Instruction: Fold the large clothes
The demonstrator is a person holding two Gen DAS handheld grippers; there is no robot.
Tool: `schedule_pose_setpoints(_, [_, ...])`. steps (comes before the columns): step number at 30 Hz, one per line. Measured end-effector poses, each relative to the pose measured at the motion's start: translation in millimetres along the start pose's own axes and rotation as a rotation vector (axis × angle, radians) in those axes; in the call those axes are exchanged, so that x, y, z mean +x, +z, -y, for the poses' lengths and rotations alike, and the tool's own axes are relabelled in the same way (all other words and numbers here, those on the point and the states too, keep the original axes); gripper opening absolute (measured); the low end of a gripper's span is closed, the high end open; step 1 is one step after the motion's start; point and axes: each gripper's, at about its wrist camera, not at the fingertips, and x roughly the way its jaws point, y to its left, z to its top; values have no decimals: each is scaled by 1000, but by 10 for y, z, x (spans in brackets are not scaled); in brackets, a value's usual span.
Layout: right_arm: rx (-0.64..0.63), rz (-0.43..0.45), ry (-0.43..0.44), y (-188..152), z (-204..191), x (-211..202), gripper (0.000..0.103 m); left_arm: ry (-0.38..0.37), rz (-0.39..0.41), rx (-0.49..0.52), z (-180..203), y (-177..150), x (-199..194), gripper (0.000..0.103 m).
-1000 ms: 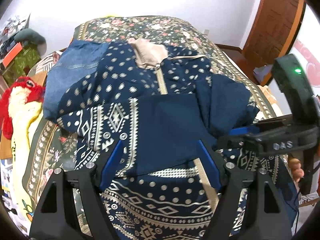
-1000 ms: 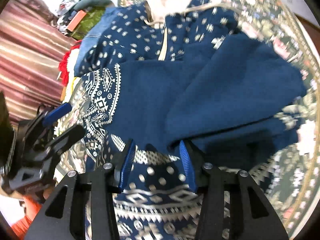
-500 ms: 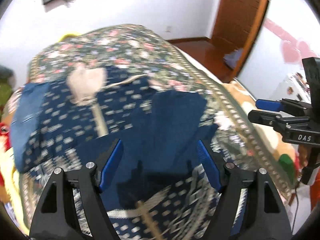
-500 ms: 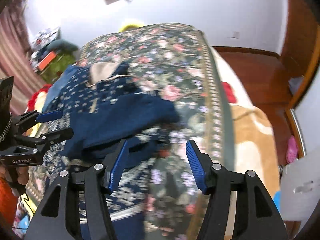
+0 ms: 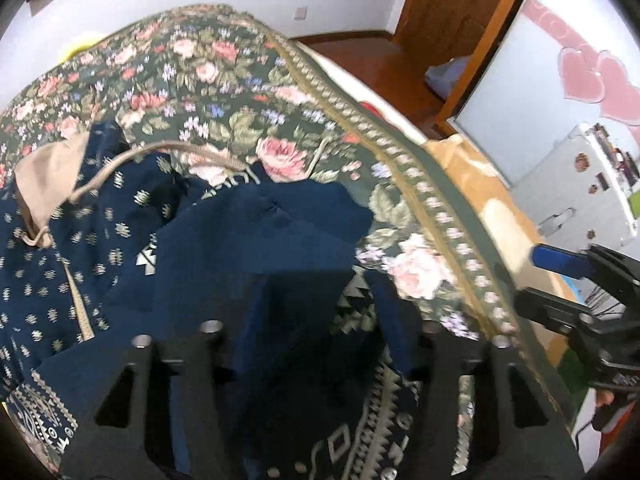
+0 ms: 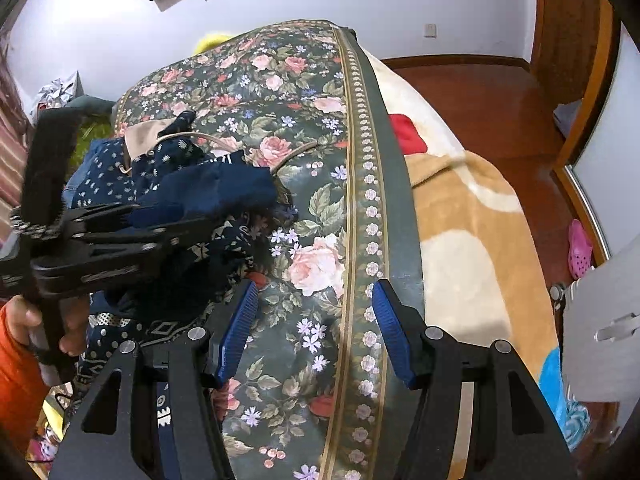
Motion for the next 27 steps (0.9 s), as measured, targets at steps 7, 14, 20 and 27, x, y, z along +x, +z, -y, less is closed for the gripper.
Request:
schedule_pose_setpoints(7, [19,-15,16,20,-15,138,56,-14,-12,-52,-182,-16,144,11])
schedule_pose_setpoints(14, [13,-4,59,165,-208,234,56,-39,119,-168,-593,-86,-464,6])
schedule_pose_setpoints(20, [-42,-13,84,384,-557,436,56,27,301,-232,-1050,-206,-1420,6])
schedule_pose_setpoints(27, [-112,-110,79,547,-965,891,56,162,469,-238,-1375,-562,-2281,6])
